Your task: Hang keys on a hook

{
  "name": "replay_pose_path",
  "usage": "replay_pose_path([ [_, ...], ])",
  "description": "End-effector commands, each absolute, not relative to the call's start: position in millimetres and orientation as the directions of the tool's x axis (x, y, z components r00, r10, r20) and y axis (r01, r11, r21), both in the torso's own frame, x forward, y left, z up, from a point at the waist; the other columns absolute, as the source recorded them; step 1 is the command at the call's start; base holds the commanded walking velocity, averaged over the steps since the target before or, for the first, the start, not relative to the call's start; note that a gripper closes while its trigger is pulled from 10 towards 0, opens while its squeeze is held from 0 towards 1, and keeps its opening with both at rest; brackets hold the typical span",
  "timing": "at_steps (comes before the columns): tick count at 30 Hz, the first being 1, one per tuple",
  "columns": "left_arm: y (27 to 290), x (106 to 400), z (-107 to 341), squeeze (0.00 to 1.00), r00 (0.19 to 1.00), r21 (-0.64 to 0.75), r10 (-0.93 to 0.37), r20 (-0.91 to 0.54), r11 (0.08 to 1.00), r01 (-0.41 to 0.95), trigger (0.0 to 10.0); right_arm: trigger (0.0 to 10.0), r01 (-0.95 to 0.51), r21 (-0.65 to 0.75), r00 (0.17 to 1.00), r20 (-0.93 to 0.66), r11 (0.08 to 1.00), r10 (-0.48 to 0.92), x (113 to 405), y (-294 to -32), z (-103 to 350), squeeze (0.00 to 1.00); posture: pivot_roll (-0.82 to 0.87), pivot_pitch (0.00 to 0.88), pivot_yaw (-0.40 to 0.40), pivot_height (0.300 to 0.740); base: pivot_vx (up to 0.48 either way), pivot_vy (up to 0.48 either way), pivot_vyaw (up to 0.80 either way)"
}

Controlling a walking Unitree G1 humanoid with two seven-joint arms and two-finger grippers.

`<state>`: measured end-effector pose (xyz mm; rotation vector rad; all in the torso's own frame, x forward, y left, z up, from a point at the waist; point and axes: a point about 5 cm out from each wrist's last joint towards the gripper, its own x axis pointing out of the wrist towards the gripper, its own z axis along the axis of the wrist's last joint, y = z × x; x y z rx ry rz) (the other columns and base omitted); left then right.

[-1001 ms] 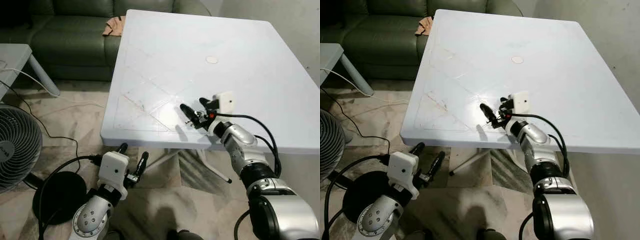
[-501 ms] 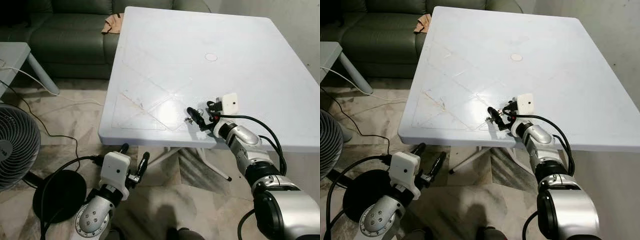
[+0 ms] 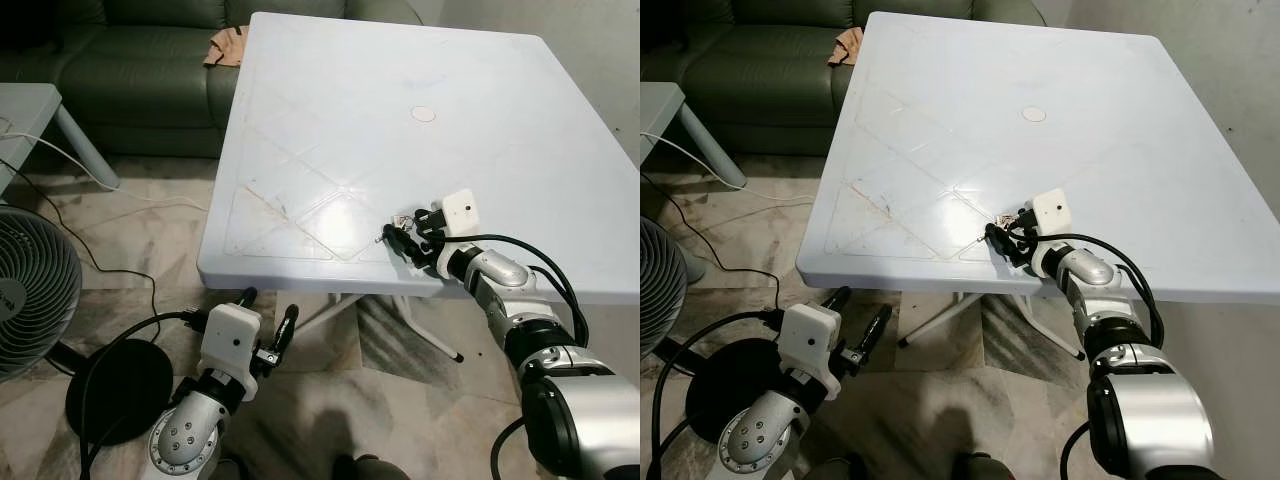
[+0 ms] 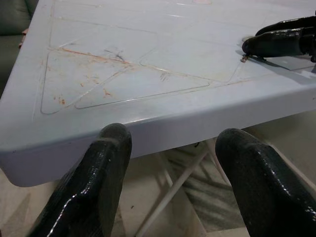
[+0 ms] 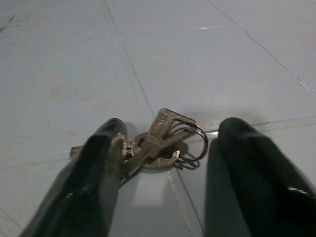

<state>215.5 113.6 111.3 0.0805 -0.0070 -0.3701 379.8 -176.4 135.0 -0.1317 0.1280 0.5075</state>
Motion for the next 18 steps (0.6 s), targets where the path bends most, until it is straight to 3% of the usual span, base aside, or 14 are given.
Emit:
replay_pose_path([
  [1, 113.1, 213.9, 113.2, 0.0, 0.932, 0.088, -0.361, -0.004, 0.929, 0.36, 10.0, 0.0, -0.488, -0.098, 0.866, -0.179, 0.867, 0.467, 379.1, -180.8, 132.5, 0.0, 0.0, 0.19, -0.069, 0.74, 0.0, 0.0, 0.0],
  [18, 113.1, 215.8, 113.7, 0.0, 0.937, 0.091, -0.35, -0.001, 0.933, 0.348, 10.0, 0.0, -0.487, -0.099, 0.866, -0.182, 0.868, 0.466, 379.3, -183.6, 133.5, 0.0, 0.0, 0.196, -0.074, 0.74, 0.0, 0.0, 0.0],
])
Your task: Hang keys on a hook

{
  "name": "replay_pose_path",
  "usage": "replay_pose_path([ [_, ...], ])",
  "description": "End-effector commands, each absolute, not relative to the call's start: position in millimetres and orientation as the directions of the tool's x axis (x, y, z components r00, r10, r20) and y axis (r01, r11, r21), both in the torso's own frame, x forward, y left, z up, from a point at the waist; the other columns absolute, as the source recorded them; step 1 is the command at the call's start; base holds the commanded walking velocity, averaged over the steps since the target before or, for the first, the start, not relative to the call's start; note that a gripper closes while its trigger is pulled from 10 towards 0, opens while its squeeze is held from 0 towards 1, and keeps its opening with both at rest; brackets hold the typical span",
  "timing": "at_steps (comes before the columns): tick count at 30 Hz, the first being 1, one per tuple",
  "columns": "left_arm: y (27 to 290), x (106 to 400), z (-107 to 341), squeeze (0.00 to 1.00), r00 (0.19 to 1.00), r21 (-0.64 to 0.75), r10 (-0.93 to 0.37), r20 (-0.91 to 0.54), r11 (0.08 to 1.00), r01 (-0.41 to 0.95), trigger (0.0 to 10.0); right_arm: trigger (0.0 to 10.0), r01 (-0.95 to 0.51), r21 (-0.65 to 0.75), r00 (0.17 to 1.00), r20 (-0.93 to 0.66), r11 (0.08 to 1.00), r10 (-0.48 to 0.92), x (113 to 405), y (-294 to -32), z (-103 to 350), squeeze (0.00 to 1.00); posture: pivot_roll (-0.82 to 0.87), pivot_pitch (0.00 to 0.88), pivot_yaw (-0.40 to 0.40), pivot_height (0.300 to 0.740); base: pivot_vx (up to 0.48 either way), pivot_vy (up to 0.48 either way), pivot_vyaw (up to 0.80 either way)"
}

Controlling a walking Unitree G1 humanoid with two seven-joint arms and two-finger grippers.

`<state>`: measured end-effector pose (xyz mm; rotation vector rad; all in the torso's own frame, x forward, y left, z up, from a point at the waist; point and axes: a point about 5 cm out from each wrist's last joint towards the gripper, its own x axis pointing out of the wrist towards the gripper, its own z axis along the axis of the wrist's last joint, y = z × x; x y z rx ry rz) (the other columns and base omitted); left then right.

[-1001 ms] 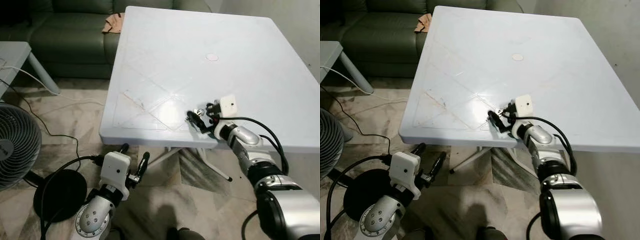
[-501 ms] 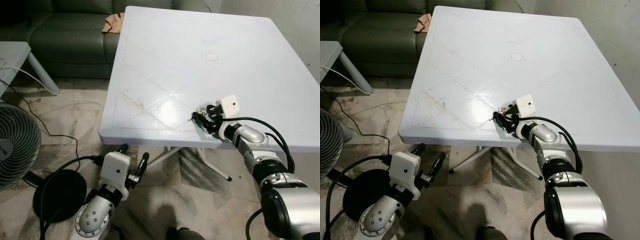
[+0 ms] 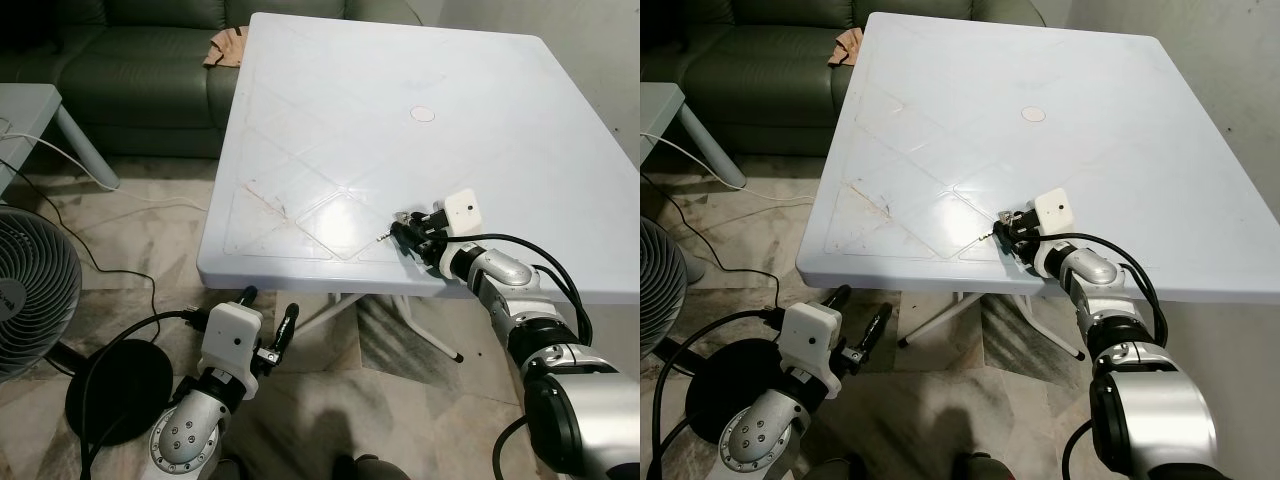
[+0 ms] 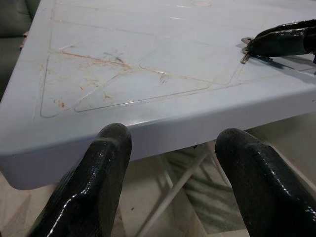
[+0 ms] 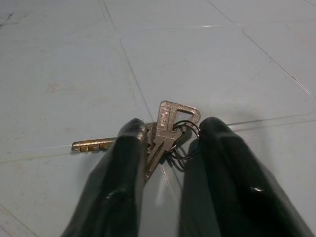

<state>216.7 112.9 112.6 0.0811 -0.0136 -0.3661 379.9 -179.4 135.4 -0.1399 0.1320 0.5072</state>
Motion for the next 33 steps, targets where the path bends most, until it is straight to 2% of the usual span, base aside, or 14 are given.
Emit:
replay_pose_path([
  [1, 113.1, 215.8, 113.7, 0.0, 0.937, 0.091, -0.35, -0.001, 0.933, 0.348, 10.0, 0.0, -0.487, -0.099, 0.866, -0.182, 0.868, 0.466, 379.3, -183.6, 133.5, 0.0, 0.0, 0.196, -0.074, 0.74, 0.0, 0.0, 0.0],
  [8, 113.7, 215.8, 114.3, 0.0, 0.938, 0.092, -0.346, 0.001, 0.934, 0.345, 10.0, 0.0, -0.485, -0.109, 0.868, -0.187, 0.868, 0.461, 380.0, -182.3, 133.7, 0.0, 0.0, 0.199, -0.073, 0.74, 0.0, 0.0, 0.0],
  [9, 113.9, 215.9, 114.5, 0.0, 0.939, 0.092, -0.345, 0.001, 0.935, 0.344, 10.0, 2.2, -0.49, -0.105, 0.864, -0.192, 0.865, 0.465, 379.9, -181.9, 133.4, 0.0, 0.01, 0.199, -0.073, 0.74, 0.0, 0.0, 0.0],
  [10, 114.1, 216.0, 114.5, 0.0, 0.939, 0.093, -0.345, 0.0, 0.935, 0.343, 10.0, 8.0, -0.488, -0.112, 0.865, -0.195, 0.866, 0.463, 380.1, -182.1, 133.5, 0.0, 0.0, 0.2, -0.073, 0.74, 0.0, 0.0, 0.0],
  [11, 114.2, 216.0, 114.4, 0.0, 0.939, 0.093, -0.344, 0.0, 0.935, 0.343, 10.0, 10.0, -0.487, -0.113, 0.865, -0.195, 0.866, 0.462, 380.2, -182.3, 133.7, 0.0, 0.0, 0.199, -0.073, 0.74, 0.0, 0.0, 0.0],
  [15, 114.3, 216.4, 114.4, 0.0, 0.939, 0.093, -0.344, 0.0, 0.935, 0.343, 10.0, 10.0, -0.486, -0.115, 0.867, -0.191, 0.867, 0.46, 380.4, -183.1, 134.6, 0.0, 0.0, 0.199, -0.073, 0.74, 0.0, 0.0, 0.0],
  [16, 114.2, 216.5, 114.5, 0.0, 0.939, 0.093, -0.344, 0.001, 0.935, 0.342, 10.0, 9.4, -0.485, -0.117, 0.867, -0.191, 0.867, 0.46, 380.5, -183.4, 134.9, 0.0, 0.0, 0.198, -0.073, 0.74, 0.0, 0.0, 0.0],
  [23, 113.8, 217.5, 114.6, 0.0, 0.939, 0.095, -0.343, 0.003, 0.935, 0.342, 10.0, 10.0, -0.485, -0.117, 0.867, -0.195, 0.866, 0.459, 380.8, -186.0, 136.2, 0.0, 0.0, 0.197, -0.073, 0.74, 0.0, 0.0, 0.0],
  [24, 113.8, 217.7, 114.6, 0.0, 0.939, 0.095, -0.343, 0.002, 0.935, 0.341, 10.0, 10.0, -0.486, -0.107, 0.866, -0.194, 0.867, 0.461, 380.8, -186.3, 136.3, 0.44, 0.0, 0.197, -0.073, 0.74, 0.0, 0.0, 0.0],
  [25, 113.8, 217.9, 114.7, 0.0, 0.939, 0.094, -0.343, 0.003, 0.935, 0.341, 10.0, 10.0, -0.482, -0.093, 0.868, -0.19, 0.871, 0.46, 381.1, -187.0, 136.9, 1.0, 0.0, 0.197, -0.073, 0.74, 0.0, 0.0, 0.0],
  [29, 113.7, 217.8, 114.4, 0.0, 0.94, 0.095, -0.342, 0.002, 0.936, 0.34, 10.0, 10.0, -0.47, -0.115, 0.876, -0.181, 0.875, 0.446, 381.9, -188.3, 139.0, 1.0, 0.0, 0.198, -0.073, 0.74, 0.0, 0.0, 0.0],
  [30, 113.6, 217.7, 114.4, 0.0, 0.94, 0.094, -0.342, 0.003, 0.935, 0.341, 10.0, 10.0, -0.481, -0.106, 0.87, -0.183, 0.871, 0.458, 381.5, -187.9, 138.6, 0.62, 0.0, 0.198, -0.073, 0.74, 0.0, 0.0, 0.0],
  [31, 113.4, 217.6, 114.5, 0.0, 0.939, 0.095, -0.343, 0.002, 0.935, 0.341, 10.0, 10.0, -0.487, -0.106, 0.867, -0.183, 0.867, 0.464, 381.3, -188.1, 139.0, 0.0, 0.0, 0.197, -0.072, 0.74, 0.0, 0.0, 0.0],
  [33, 113.5, 217.6, 114.4, 0.0, 0.939, 0.095, -0.343, 0.002, 0.935, 0.341, 10.0, 10.0, -0.491, -0.095, 0.864, -0.182, 0.866, 0.47, 381.1, -188.0, 138.8, 0.0, 0.0, 0.197, -0.073, 0.74, 0.0, 0.0, 0.0],
])
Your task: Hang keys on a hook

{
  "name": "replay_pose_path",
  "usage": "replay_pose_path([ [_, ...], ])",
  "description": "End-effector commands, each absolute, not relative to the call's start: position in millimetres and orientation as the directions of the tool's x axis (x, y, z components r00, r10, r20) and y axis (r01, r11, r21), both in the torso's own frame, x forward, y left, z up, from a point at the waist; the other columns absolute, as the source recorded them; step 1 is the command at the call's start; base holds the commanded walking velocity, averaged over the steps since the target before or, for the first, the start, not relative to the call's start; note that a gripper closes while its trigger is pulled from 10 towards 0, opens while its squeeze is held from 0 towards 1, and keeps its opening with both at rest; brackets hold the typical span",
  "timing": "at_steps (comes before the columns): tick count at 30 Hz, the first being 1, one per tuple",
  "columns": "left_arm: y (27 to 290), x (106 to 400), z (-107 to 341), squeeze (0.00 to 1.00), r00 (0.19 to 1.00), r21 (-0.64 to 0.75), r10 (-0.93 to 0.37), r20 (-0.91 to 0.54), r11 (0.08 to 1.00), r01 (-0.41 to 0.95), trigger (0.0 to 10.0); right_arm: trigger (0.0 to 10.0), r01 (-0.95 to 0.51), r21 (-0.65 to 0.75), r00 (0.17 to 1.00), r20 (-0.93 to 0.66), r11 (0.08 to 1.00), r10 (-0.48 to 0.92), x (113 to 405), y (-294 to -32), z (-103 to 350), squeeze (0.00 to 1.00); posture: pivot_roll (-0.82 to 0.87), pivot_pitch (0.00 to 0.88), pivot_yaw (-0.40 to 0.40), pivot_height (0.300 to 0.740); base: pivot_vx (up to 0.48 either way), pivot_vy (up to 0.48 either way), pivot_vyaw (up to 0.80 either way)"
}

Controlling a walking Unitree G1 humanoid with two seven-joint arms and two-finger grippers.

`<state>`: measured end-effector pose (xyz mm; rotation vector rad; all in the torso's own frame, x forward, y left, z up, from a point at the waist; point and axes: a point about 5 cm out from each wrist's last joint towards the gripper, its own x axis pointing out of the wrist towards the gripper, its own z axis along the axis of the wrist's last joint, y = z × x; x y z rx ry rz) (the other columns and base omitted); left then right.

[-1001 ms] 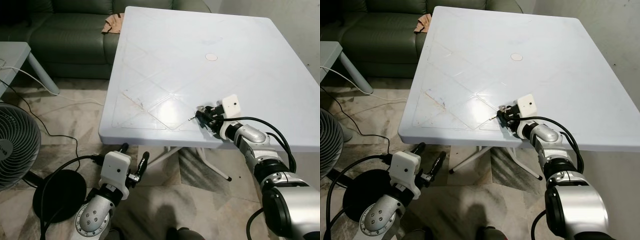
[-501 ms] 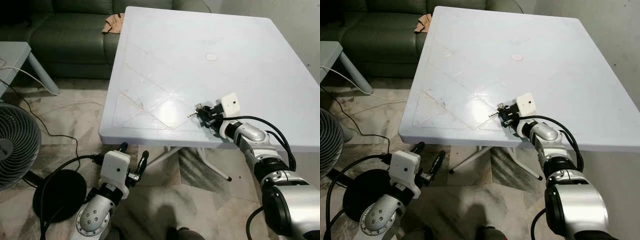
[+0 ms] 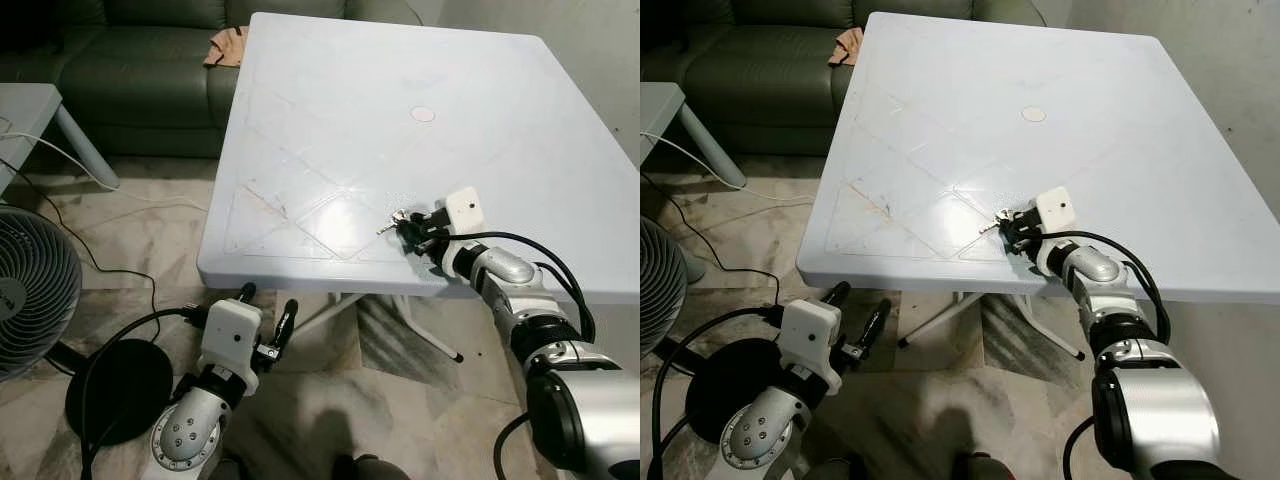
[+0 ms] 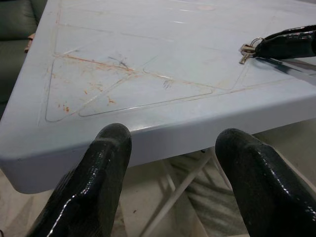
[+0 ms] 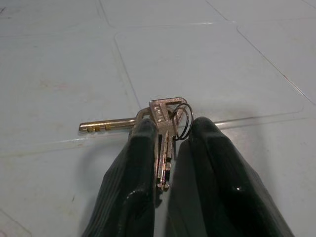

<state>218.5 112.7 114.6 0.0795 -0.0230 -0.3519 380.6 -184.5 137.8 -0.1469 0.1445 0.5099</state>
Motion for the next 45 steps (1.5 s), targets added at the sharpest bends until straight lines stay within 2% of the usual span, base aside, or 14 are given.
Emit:
replay_pose_path([
  [1, 113.6, 217.7, 114.4, 0.0, 0.94, 0.095, -0.343, 0.002, 0.935, 0.341, 10.0, 10.0, -0.496, -0.086, 0.861, -0.181, 0.864, 0.476, 380.9, -187.9, 138.7, 0.0, 0.0, 0.197, -0.072, 0.74, 0.0, 0.0, 0.0],
  [10, 113.8, 218.0, 114.5, 0.0, 0.94, 0.097, -0.342, 0.004, 0.936, 0.34, 10.0, 10.0, -0.495, -0.088, 0.861, -0.183, 0.865, 0.474, 380.9, -188.1, 138.5, 0.0, 0.0, 0.196, -0.072, 0.74, 0.0, 0.0, 0.0],
  [11, 113.6, 218.1, 114.6, 0.0, 0.94, 0.097, -0.342, 0.005, 0.936, 0.34, 10.0, 2.9, -0.488, -0.089, 0.865, -0.181, 0.868, 0.468, 381.1, -188.9, 138.8, 0.0, 0.0, 0.195, -0.072, 0.74, 0.0, 0.0, 0.0],
  [17, 112.8, 218.2, 114.6, 0.0, 0.94, 0.095, -0.342, 0.005, 0.935, 0.34, 10.0, 5.8, -0.475, -0.091, 0.872, -0.179, 0.875, 0.455, 381.5, -190.5, 139.4, 0.0, 0.0, 0.195, -0.073, 0.74, 0.0, 0.0, 0.0],
  [18, 112.7, 218.3, 114.6, 0.0, 0.939, 0.095, -0.343, 0.005, 0.935, 0.341, 10.0, 9.7, -0.475, -0.088, 0.872, -0.18, 0.876, 0.455, 381.6, -190.3, 139.4, 0.0, 0.0, 0.195, -0.073, 0.74, 0.0, 0.0, 0.0],
  [19, 112.7, 218.3, 114.7, 0.0, 0.939, 0.095, -0.343, 0.006, 0.935, 0.341, 10.0, 10.0, -0.474, -0.087, 0.872, -0.179, 0.876, 0.455, 381.7, -189.9, 139.4, 0.0, 0.0, 0.195, -0.073, 0.74, 0.0, 0.0, 0.0],
  [22, 112.5, 218.4, 114.8, 0.0, 0.94, 0.095, -0.342, 0.006, 0.936, 0.34, 10.0, 10.0, -0.472, -0.089, 0.874, -0.178, 0.877, 0.453, 381.8, -189.8, 139.6, 0.0, 0.0, 0.197, -0.074, 0.74, 0.0, 0.0, 0.0],
  [23, 112.3, 218.3, 114.9, 0.0, 0.94, 0.095, -0.341, 0.007, 0.936, 0.339, 10.0, 6.2, -0.473, -0.086, 0.873, -0.177, 0.877, 0.454, 381.8, -189.6, 139.6, 0.0, 0.0, 0.197, -0.075, 0.74, 0.0, 0.0, 0.0],
  [25, 112.3, 218.3, 114.9, 0.0, 0.94, 0.096, -0.341, 0.006, 0.936, 0.339, 10.0, 6.4, -0.472, -0.077, 0.874, -0.176, 0.878, 0.454, 382.0, -189.1, 139.6, 0.0, 0.0, 0.197, -0.075, 0.74, 0.0, 0.0, 0.0],
  [26, 112.4, 218.3, 115.0, 0.0, 0.94, 0.096, -0.341, 0.007, 0.936, 0.339, 10.0, 10.0, -0.472, -0.081, 0.874, -0.178, 0.878, 0.453, 382.3, -188.5, 139.7, 0.0, 0.0, 0.197, -0.075, 0.74, 0.0, 0.0, 0.0],
  [32, 112.5, 218.0, 115.1, 0.0, 0.941, 0.097, -0.339, 0.007, 0.936, 0.337, 10.0, 8.4, -0.48, -0.073, 0.869, -0.173, 0.874, 0.463, 382.3, -187.1, 140.0, 0.0, 0.01, 0.197, -0.075, 0.74, 0.0, 0.0, 0.0],
  [34, 112.5, 217.8, 115.1, 0.0, 0.941, 0.097, -0.339, 0.007, 0.936, 0.337, 10.0, 10.0, -0.482, -0.062, 0.868, -0.175, 0.874, 0.465, 382.3, -187.1, 139.8, 0.2, 0.01, 0.197, -0.075, 0.74, 0.0, 0.0, 0.0],
  [35, 112.3, 217.5, 114.9, 0.0, 0.941, 0.097, -0.34, 0.007, 0.936, 0.337, 10.0, 10.0, -0.483, -0.039, 0.865, -0.173, 0.875, 0.47, 382.2, -186.9, 139.6, 1.0, 0.01, 0.195, -0.075, 0.74, 0.0, 0.0, 0.0],
  [45, 112.0, 217.4, 114.5, 0.0, 0.94, 0.096, -0.34, 0.005, 0.936, 0.338, 10.0, 10.0, -0.483, -0.052, 0.866, -0.174, 0.874, 0.469, 382.5, -187.4, 140.5, 1.0, 0.0, 0.194, -0.075, 0.74, 0.0, 0.0, 0.0],
])
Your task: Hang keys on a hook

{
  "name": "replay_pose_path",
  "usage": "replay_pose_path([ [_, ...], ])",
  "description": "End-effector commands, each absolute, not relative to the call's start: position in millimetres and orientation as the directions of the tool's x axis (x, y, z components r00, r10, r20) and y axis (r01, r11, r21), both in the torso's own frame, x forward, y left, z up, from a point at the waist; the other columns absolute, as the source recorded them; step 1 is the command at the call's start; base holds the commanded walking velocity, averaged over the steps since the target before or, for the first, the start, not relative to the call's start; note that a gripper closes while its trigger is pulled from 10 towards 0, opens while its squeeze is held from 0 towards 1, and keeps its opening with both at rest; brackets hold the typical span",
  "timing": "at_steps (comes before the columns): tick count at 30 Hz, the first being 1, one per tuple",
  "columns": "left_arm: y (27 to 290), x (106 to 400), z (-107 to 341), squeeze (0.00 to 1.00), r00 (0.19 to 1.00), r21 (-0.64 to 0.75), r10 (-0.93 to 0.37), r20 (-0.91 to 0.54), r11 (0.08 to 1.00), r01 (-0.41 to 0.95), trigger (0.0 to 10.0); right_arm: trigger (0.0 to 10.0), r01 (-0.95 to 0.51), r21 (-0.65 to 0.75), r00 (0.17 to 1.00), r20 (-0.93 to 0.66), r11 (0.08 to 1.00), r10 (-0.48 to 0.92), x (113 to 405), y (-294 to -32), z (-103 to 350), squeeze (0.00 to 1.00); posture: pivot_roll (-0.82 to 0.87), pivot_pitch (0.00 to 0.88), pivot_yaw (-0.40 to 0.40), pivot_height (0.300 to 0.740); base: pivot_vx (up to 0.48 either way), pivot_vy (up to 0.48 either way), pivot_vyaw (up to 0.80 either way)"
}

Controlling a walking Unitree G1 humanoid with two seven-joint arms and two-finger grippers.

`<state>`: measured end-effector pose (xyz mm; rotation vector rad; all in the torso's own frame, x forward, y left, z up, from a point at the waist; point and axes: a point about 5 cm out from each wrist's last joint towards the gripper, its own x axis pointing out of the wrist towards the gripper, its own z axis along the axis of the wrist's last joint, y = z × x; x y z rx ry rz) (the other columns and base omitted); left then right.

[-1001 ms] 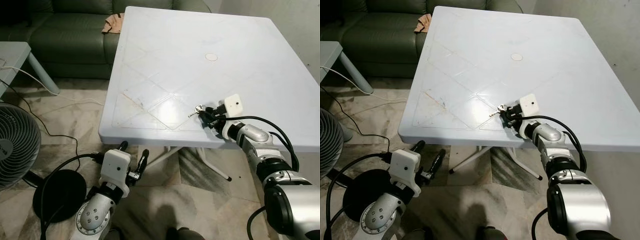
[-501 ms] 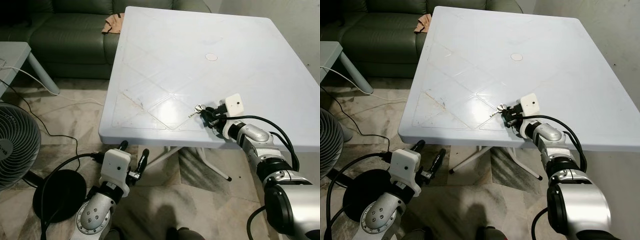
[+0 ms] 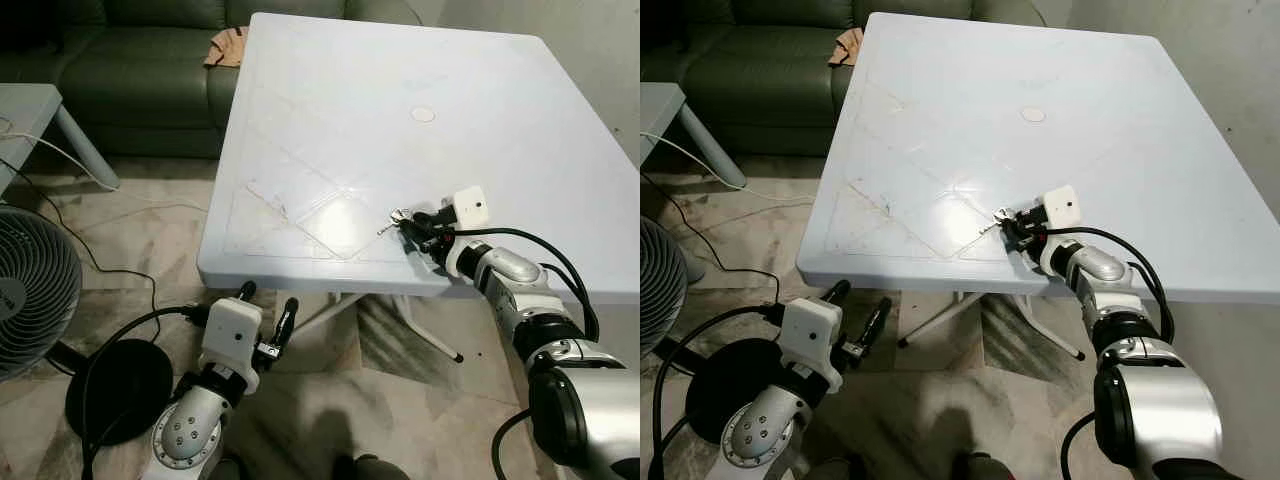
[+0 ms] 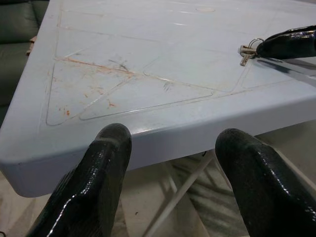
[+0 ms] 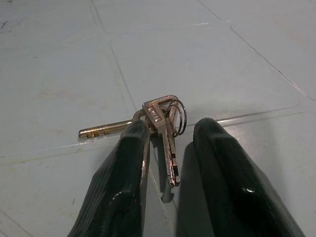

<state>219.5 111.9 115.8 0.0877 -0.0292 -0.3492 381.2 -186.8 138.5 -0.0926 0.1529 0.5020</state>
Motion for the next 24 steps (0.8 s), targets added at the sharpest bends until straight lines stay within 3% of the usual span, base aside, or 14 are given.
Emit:
replay_pose_path([
  [1, 112.0, 217.4, 114.5, 0.0, 0.94, 0.096, -0.34, 0.005, 0.936, 0.338, 10.0, 10.0, -0.483, -0.052, 0.866, -0.174, 0.874, 0.469, 382.5, -187.4, 140.5, 1.0, 0.0, 0.194, -0.075, 0.74, 0.0, 0.0, 0.0],
  [2, 112.0, 217.5, 114.4, 0.0, 0.94, 0.096, -0.34, 0.005, 0.936, 0.338, 10.0, 10.0, -0.48, -0.049, 0.867, -0.176, 0.876, 0.466, 382.7, -187.2, 140.3, 0.0, 0.0, 0.192, -0.075, 0.74, 0.0, 0.0, 0.0],
  [17, 110.7, 217.6, 114.6, 0.0, 0.941, 0.096, -0.339, 0.007, 0.937, 0.337, 10.0, 10.0, -0.483, -0.006, 0.868, -0.132, 0.876, 0.478, 385.4, -175.2, 143.5, 0.0, 0.01, 0.192, -0.078, 0.74, 0.0, 0.0, 0.0],
  [18, 110.7, 217.6, 114.6, 0.0, 0.941, 0.096, -0.339, 0.007, 0.937, 0.336, 10.0, 9.3, -0.48, -0.007, 0.87, -0.133, 0.877, 0.475, 385.5, -175.1, 143.5, 0.0, 0.01, 0.192, -0.078, 0.74, 0.0, 0.0, 0.0],
  [19, 110.5, 217.5, 114.6, 0.0, 0.941, 0.097, -0.338, 0.007, 0.937, 0.336, 10.0, 9.3, -0.477, -0.009, 0.872, -0.133, 0.879, 0.471, 385.6, -175.3, 143.5, 0.0, 0.01, 0.192, -0.079, 0.74, 0.0, 0.0, 0.0],
  [20, 110.5, 217.5, 114.6, 0.0, 0.941, 0.096, -0.338, 0.007, 0.937, 0.336, 10.0, 6.4, -0.474, -0.012, 0.874, -0.133, 0.881, 0.468, 385.7, -175.5, 143.6, 0.0, 0.01, 0.192, -0.079, 0.74, 0.0, 0.0, 0.0],
  [21, 110.6, 217.5, 114.7, 0.0, 0.941, 0.096, -0.337, 0.007, 0.937, 0.335, 10.0, 6.4, -0.473, -0.014, 0.874, -0.131, 0.881, 0.467, 385.8, -175.6, 143.8, 0.0, 0.01, 0.193, -0.079, 0.74, 0.0, 0.0, 0.0],
  [22, 110.8, 217.4, 114.7, 0.0, 0.942, 0.095, -0.335, 0.007, 0.938, 0.333, 10.0, 1.9, -0.469, -0.021, 0.877, -0.131, 0.883, 0.463, 386.0, -176.5, 144.3, 0.0, 0.01, 0.193, -0.079, 0.74, 0.0, 0.0, 0.0],
  [24, 110.8, 217.2, 114.6, 0.0, 0.942, 0.094, -0.335, 0.007, 0.938, 0.333, 10.0, 1.9, -0.468, -0.032, 0.878, -0.13, 0.883, 0.461, 386.1, -177.5, 145.2, 0.0, 0.01, 0.194, -0.08, 0.74, 0.0, 0.0, 0.0],
])
